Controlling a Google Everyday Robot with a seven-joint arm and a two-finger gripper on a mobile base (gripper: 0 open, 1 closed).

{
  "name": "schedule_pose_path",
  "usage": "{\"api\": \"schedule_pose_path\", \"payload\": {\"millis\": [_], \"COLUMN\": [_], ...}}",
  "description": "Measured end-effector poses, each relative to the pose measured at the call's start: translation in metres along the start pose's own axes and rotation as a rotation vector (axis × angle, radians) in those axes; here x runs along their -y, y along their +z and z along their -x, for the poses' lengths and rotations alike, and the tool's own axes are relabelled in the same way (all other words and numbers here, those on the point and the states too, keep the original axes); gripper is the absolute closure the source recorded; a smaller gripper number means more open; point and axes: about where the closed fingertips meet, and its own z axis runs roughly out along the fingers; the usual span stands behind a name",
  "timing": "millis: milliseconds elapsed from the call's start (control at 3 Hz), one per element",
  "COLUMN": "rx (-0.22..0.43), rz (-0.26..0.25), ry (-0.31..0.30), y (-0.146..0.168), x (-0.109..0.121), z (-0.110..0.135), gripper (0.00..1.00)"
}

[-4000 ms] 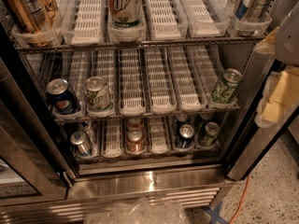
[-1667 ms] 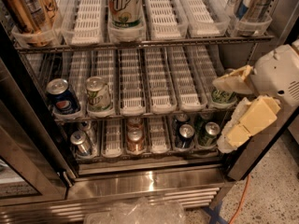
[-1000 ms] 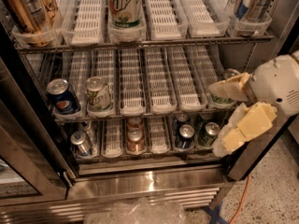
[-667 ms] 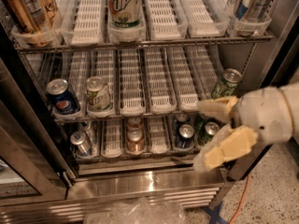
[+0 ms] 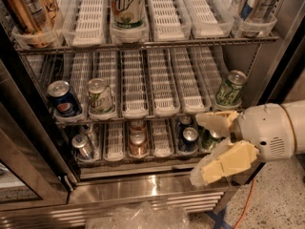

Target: Pick orange can from bottom shelf of fridge

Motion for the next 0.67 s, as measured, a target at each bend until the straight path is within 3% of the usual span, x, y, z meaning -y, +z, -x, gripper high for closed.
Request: {"api": "schedule_pose_path", "payload": {"millis": [333,667], "rx": [0.070,0.184], "rz": [0.063,0.162], "ry": [0.005,-0.013], "y": [0.021,0.061], "x": [-0.008,-0.028], "z": [-0.004,0.002], "gripper": [0.00,0.00]}}
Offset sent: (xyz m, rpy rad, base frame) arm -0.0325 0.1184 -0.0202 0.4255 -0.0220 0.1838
